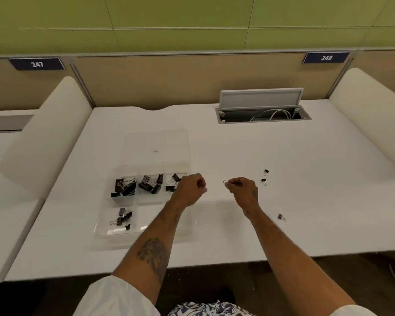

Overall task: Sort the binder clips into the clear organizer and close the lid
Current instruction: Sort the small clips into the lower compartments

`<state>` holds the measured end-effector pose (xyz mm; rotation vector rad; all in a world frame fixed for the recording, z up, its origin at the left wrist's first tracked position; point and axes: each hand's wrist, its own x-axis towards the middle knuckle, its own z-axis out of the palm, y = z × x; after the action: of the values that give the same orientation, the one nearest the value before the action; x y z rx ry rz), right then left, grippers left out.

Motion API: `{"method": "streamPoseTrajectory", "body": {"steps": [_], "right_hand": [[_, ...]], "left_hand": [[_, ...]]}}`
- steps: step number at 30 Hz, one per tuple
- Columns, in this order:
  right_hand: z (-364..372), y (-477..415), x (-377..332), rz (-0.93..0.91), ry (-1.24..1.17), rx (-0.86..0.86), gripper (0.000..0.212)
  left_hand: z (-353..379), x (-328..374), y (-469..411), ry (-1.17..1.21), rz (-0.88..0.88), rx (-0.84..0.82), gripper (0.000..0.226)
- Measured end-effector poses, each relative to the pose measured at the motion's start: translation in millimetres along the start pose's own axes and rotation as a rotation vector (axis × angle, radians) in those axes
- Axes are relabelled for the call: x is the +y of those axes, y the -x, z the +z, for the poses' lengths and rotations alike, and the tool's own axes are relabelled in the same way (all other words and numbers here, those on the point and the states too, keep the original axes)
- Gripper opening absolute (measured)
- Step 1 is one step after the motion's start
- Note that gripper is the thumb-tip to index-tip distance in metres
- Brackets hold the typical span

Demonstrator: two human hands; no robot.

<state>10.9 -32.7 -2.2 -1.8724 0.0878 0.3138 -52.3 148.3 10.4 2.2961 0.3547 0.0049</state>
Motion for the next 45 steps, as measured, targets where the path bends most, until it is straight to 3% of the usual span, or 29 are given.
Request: {"method": "streamPoseTrajectory", "body": {"steps": [5,9,15,22,34,40,45], "right_hand": [[60.0,31.8,-17.9,-0.047,-0.030,-0.116,0.018],[107.8,57.9,-25.1,-0.055,0.000,-0.179,0.014],[155.6,85.8,-32.1,-0.118,0.085,-0.231,0.010],[173.2,96.4,-31.5,-0.158,0.214,-0.297,0.038],[168.2,85.9,-26.6,-0.187,0.321,-0.287,0.030],[172.1,87.0,-21.9,-0.181,0.346,-0.321,0.030],[178.9,90.6,-17.3,-0.269,0.447,-0.386,0.032]], "left_hand": [[-49.0,-43.0,31.9,0.032,-0.053,0.054,0.010],[-82.4,-84.1,61.4,0.009,-0.060,0.069,0.027],[-109.1,-121.6,89.3,-0.040,-0.099,0.056,0.012],[-111.4,-131.8,94.1,-0.060,-0.074,0.019,0.013],[-104.2,-132.9,89.8,-0.098,-0.062,0.065,0.026],[-111.7,-138.3,97.9,-0.615,-0.028,0.057,0.059],[-112.3,-143.1,106.2,-0.788,-0.041,0.063,0.068]]}}
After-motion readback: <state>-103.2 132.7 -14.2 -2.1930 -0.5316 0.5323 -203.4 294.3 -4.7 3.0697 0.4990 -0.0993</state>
